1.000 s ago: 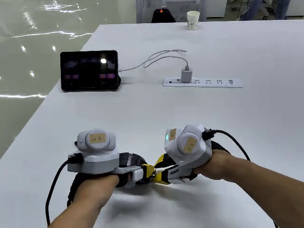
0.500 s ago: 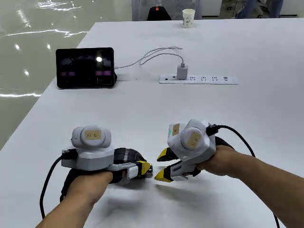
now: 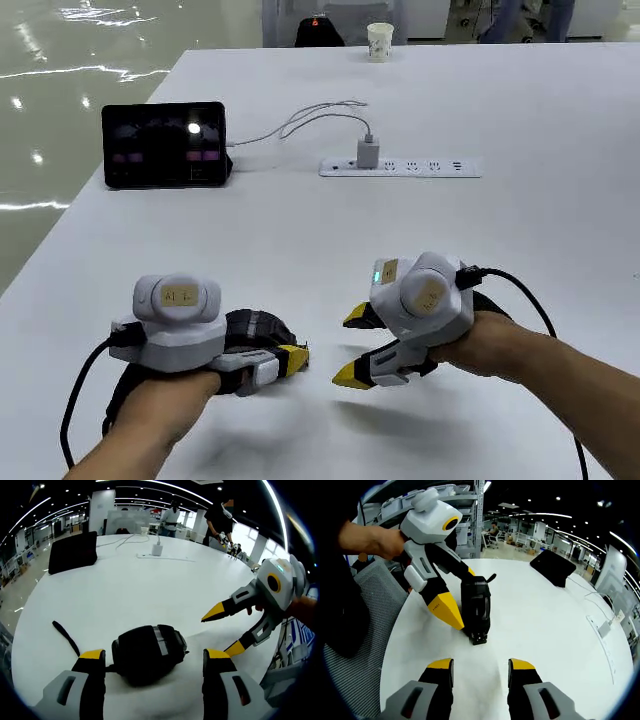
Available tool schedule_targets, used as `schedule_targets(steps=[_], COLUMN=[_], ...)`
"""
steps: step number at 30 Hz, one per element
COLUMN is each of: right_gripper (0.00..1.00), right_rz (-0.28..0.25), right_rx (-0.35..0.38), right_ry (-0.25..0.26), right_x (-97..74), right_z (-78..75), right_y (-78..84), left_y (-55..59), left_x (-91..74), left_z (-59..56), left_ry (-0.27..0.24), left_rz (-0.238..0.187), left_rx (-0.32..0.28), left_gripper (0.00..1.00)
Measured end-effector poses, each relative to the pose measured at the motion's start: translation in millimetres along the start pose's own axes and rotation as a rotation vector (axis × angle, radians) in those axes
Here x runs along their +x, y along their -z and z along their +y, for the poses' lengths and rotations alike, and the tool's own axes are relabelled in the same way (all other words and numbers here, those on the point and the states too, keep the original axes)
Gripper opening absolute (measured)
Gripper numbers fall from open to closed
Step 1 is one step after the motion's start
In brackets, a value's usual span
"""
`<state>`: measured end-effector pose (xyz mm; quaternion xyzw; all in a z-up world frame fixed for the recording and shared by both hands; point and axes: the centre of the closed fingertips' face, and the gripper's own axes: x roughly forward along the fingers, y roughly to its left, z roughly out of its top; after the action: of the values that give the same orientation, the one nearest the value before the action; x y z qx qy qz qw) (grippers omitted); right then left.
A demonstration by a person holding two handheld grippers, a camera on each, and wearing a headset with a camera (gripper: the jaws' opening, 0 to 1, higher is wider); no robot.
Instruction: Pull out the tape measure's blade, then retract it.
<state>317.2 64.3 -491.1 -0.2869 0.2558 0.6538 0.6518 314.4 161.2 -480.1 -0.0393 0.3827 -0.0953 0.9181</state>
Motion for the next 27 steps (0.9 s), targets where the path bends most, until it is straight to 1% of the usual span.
schedule_targets(steps=[3, 7, 12, 14, 17, 18, 22, 24, 27], right_gripper=[0.42, 0.45, 0.48, 0.49, 0.51, 0.52, 0.55, 0.57, 0.6], right_rz=[-0.009, -0.014, -0.034, -0.036, -0.055, -0.059, -0.067, -0.082, -0.1], right_rx=[0.014, 0.032, 0.065, 0.081, 0.103, 0.115, 0.138, 0.151, 0.166], right_ry=[0.016, 0.038, 0.071, 0.086, 0.109, 0.113, 0.128, 0.146, 0.165], right_x=[-5.3, -12.6, -24.7, -28.6, -35.7, -38.3, -44.8, -49.2, -55.1], right_z=[-0.6, -0.8, -0.7, -0.5, 1.1, 2.6, 7.3, 8.4, 10.3], right_y=[2.3, 5.9, 10.7, 12.9, 15.1, 16.9, 23.6, 26.0, 28.4], left_y=[1.1, 3.1, 2.9, 3.5, 3.9, 4.2, 3.4, 4.4, 4.7], left_x=[-2.9, -5.9, -10.9, -12.4, -14.5, -15.9, -18.7, -20.3, -23.9], left_z=[-1.1, -0.9, -5.0, -6.0, -6.3, -8.2, -10.3, -10.7, -12.1], left_ry=[0.003, 0.01, 0.036, 0.043, 0.053, 0.064, 0.083, 0.086, 0.097], left_rz=[-0.003, -0.008, -0.035, -0.038, -0.048, -0.052, -0.073, -0.07, -0.08], left_rx=[0.021, 0.03, 0.052, 0.06, 0.069, 0.07, 0.073, 0.085, 0.097], left_gripper=[0.78, 0.79, 0.81, 0.83, 0.84, 0.85, 0.87, 0.87, 0.88])
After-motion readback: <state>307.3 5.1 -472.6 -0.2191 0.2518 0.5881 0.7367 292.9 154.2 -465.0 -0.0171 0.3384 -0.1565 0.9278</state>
